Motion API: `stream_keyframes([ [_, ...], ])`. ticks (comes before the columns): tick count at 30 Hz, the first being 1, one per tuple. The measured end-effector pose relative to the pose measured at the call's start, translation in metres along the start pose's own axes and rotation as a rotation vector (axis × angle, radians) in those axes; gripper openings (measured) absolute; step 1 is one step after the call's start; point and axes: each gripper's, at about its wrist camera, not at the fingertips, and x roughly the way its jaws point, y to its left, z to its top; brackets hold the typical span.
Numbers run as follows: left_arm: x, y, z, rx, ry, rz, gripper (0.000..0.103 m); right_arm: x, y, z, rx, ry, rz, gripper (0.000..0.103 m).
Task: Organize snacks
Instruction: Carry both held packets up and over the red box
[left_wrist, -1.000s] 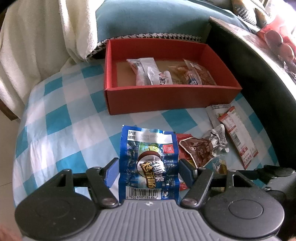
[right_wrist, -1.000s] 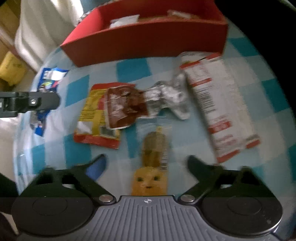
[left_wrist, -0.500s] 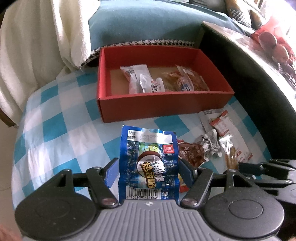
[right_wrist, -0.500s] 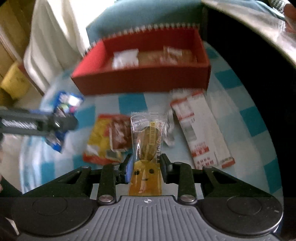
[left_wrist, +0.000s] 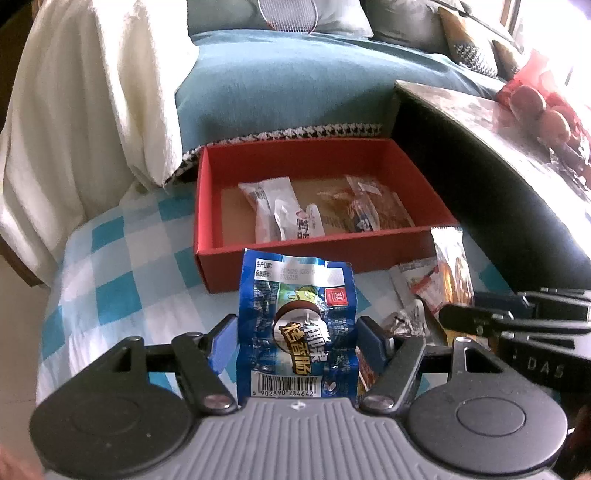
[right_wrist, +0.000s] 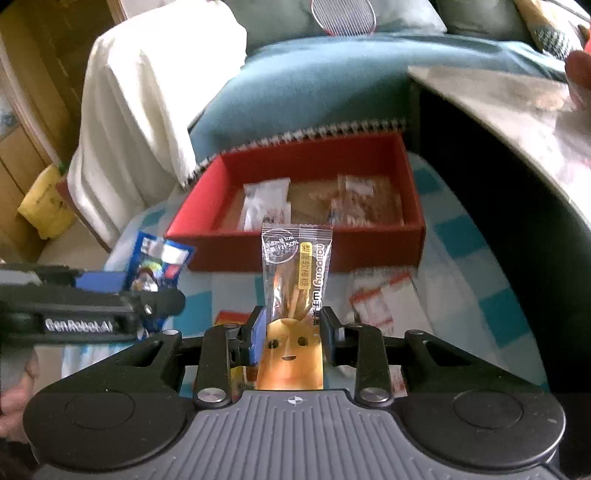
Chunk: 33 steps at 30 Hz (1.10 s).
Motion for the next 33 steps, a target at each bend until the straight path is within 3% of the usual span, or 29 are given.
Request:
stream_keyframes([
  [9, 0.000, -0.007, 0.011, 0.013, -0.047, 0.035, 0.063, -0.003, -0.002, 0.022, 0.008, -0.058, 0.024, 0.039],
  [33, 0.010, -0.013, 0.056, 0.038, -0.147, 0.105, 0.063, 0.014, -0.009, 0.063, -0.005, -0.115, 0.022, 0.039],
])
